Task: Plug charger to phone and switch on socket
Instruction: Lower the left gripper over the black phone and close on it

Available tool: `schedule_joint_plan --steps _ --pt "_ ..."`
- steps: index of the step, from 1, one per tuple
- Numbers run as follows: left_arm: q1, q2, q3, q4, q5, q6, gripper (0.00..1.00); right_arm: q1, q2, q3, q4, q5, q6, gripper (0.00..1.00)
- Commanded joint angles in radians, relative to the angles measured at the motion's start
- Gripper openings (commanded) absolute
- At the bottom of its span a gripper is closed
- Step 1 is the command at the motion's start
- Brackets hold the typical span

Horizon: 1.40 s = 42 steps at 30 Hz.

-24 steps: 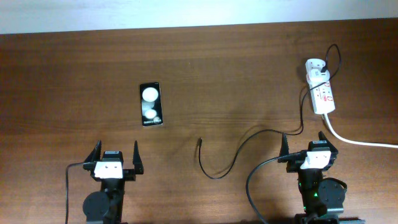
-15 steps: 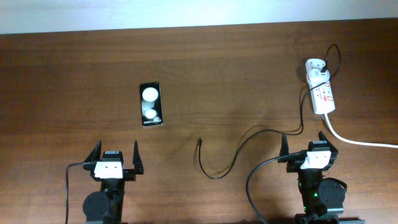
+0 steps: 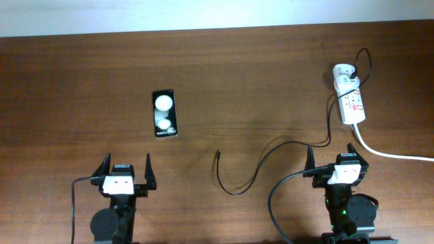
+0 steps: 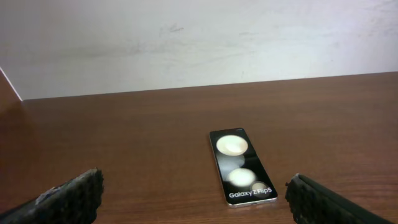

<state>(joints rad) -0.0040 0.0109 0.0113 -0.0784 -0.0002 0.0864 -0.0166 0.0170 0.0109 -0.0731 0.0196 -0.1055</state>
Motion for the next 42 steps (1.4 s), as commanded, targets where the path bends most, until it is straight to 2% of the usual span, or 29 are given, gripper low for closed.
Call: schedule_joint_plan --steps 1,20,26,33,35,38,40,42 --pt "0.005 0.001 -0.002 -0.005 0.011 0.005 0.99 0.009 0.005 -0.005 -0.006 0.026 0.002 0.99" --pt "0.005 0.001 -0.002 -0.005 0.004 0.005 0.99 0.009 0.005 -0.005 -0.006 0.026 0.002 0.99" --pt "0.005 0.001 0.001 -0.003 0.087 0.006 0.99 0.009 0.005 -0.005 -0.006 0.026 0.002 0.99" --pt "0.005 0.014 0.141 -0.107 0.135 0.021 0.99 0.009 0.005 -0.005 -0.006 0.026 0.002 0.99" --pt "0.005 0.066 0.189 -0.115 0.135 0.021 0.99 0.009 0.005 -0.005 -0.006 0.026 0.002 0.99" --pt "0.005 0.236 0.300 -0.118 0.135 0.021 0.99 0.009 0.005 -0.005 -0.006 0.026 0.002 0.99" --pt "0.005 0.404 0.424 -0.128 0.135 0.021 0.99 0.009 0.005 -0.005 -0.006 0.026 0.002 0.99" --pt "0.005 0.581 0.581 -0.201 0.135 0.021 0.99 0.009 0.005 -0.005 -0.006 0.026 0.002 0.99"
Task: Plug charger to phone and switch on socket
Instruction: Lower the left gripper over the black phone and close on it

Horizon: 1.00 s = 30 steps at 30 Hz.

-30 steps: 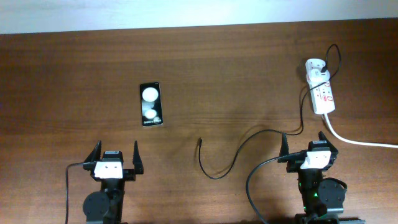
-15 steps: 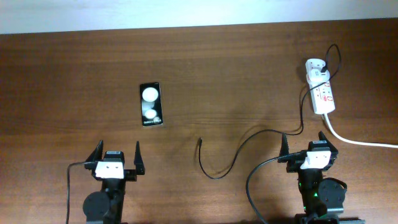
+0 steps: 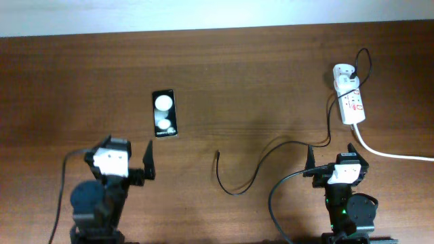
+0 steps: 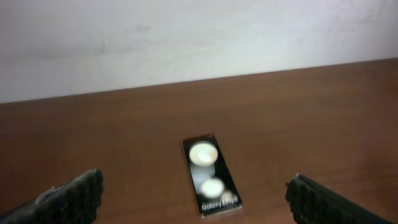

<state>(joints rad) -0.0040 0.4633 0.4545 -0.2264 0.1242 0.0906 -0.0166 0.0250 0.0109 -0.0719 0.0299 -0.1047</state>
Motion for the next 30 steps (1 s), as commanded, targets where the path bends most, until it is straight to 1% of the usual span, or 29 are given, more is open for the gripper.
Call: schedule_joint_plan --steps 1,4,9,11,12,15,17,20,21,22,23,24,26,28,30 --pt "0.005 0.185 0.192 -0.087 0.011 0.017 0.99 0.009 -0.003 -0.005 -0.007 0.016 0.001 0.99" --pt "0.005 0.385 0.388 -0.219 0.011 0.037 0.99 0.009 -0.003 -0.005 -0.007 0.016 0.001 0.99" --pt "0.004 0.791 0.796 -0.505 0.011 0.039 0.99 0.009 -0.003 -0.005 -0.007 0.016 0.001 0.99" --pt "-0.024 0.962 0.961 -0.621 0.011 0.038 0.99 0.009 -0.003 -0.005 -0.007 0.016 0.001 0.99" --pt "-0.052 1.047 1.032 -0.656 0.011 0.038 0.99 0.009 -0.003 -0.005 -0.007 0.016 0.001 0.99" --pt "-0.130 1.165 1.095 -0.672 0.011 0.034 0.99 0.009 -0.003 -0.005 -0.007 0.016 0.001 0.99" --pt "-0.180 1.180 1.095 -0.652 0.011 0.035 0.99 0.009 -0.003 -0.005 -0.007 0.016 0.001 0.99" --pt "-0.191 1.180 1.095 -0.651 0.018 0.035 0.99 0.009 -0.003 -0.005 -0.007 0.016 0.001 0.99" --pt "-0.191 1.180 1.095 -0.647 0.019 0.035 0.57 0.009 -0.003 -0.005 -0.007 0.016 0.001 0.99" --pt "-0.190 1.180 1.095 -0.644 0.019 0.035 0.21 0.009 -0.003 -0.005 -0.007 0.016 0.001 0.99" --pt "-0.191 1.181 1.095 -0.646 0.019 0.032 0.41 0.009 -0.003 -0.005 -0.007 0.016 0.001 0.99" --pt "-0.191 1.181 1.095 -0.647 0.019 0.015 0.99 0.009 -0.003 -0.005 -0.007 0.016 0.001 0.99" --pt "-0.191 1.181 1.095 -0.648 0.019 -0.001 0.99 0.009 -0.003 -0.005 -0.007 0.016 0.001 0.99" --pt "-0.190 1.184 1.095 -0.643 -0.024 -0.179 0.99 0.009 -0.003 -0.005 -0.007 0.016 0.001 0.99" --pt "-0.190 1.213 1.109 -0.652 -0.024 -0.187 0.99 0.009 -0.003 -0.005 -0.007 0.016 0.001 0.99"
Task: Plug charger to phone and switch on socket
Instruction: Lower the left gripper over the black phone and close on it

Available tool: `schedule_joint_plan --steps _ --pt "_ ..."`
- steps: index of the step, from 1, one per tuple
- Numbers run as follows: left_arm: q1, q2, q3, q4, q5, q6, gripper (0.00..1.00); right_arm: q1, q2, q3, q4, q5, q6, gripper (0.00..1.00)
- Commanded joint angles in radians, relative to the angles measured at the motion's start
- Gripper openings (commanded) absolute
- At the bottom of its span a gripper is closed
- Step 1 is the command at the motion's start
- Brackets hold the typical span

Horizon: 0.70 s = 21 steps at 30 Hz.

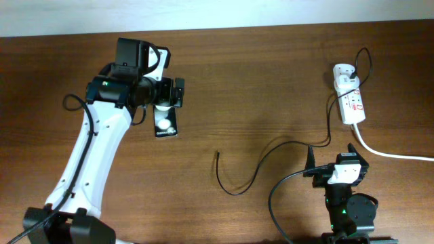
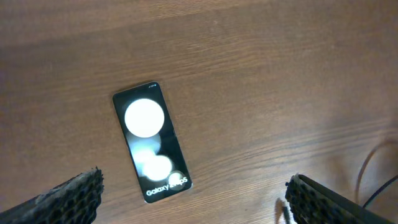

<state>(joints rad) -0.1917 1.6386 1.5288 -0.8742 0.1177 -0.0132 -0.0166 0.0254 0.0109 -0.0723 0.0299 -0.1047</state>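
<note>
A black Galaxy flip phone point(image 1: 165, 126) lies flat on the wooden table point(image 1: 271, 61), screen lit; in the left wrist view the phone point(image 2: 151, 142) is seen from straight above. My left gripper point(image 1: 163, 97) hovers over its far end, open point(image 2: 194, 184), holding nothing. The black charger cable point(image 1: 252, 169) curls across the table, and its free plug tip point(image 1: 218, 154) lies right of the phone, also showing by my right finger point(image 2: 284, 211). The cable runs to a white adapter point(image 1: 344, 73) in the white power strip point(image 1: 352, 103). My right gripper point(image 1: 332, 154) rests open at the front right.
The strip's white mains lead point(image 1: 397, 155) runs off the right edge. A loop of the black cable point(image 1: 368, 64) arches over the adapter. The right arm's own black cable point(image 1: 274, 203) hangs near the front edge. The wall borders the table's far side.
My left arm has gone from low at the front left to stretched out over the phone, its camera now looking straight down. Phone, cable and right arm are unchanged.
Both arms first sat at the front edge with grippers open, the phone ahead of the left one. Then the left arm had shifted and risen slightly. Now it hangs open above the phone, with the plug tip at its view's edge.
</note>
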Motion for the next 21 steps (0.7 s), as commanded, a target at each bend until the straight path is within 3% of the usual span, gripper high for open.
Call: schedule_joint_plan --steps 1,5,11,21 --pt "-0.002 0.095 0.084 -0.050 -0.037 -0.089 0.99 0.009 -0.004 -0.005 -0.006 0.016 0.001 0.99" --pt "-0.002 0.275 0.257 -0.181 -0.103 -0.144 0.99 0.009 -0.004 -0.005 -0.006 0.016 0.001 0.99" --pt "0.027 0.475 0.260 -0.200 -0.122 -0.203 0.99 0.009 -0.004 -0.005 -0.006 0.016 0.001 0.99" --pt "0.055 0.562 0.259 -0.183 -0.116 -0.203 0.99 0.009 -0.004 -0.005 -0.006 0.016 0.001 0.99"
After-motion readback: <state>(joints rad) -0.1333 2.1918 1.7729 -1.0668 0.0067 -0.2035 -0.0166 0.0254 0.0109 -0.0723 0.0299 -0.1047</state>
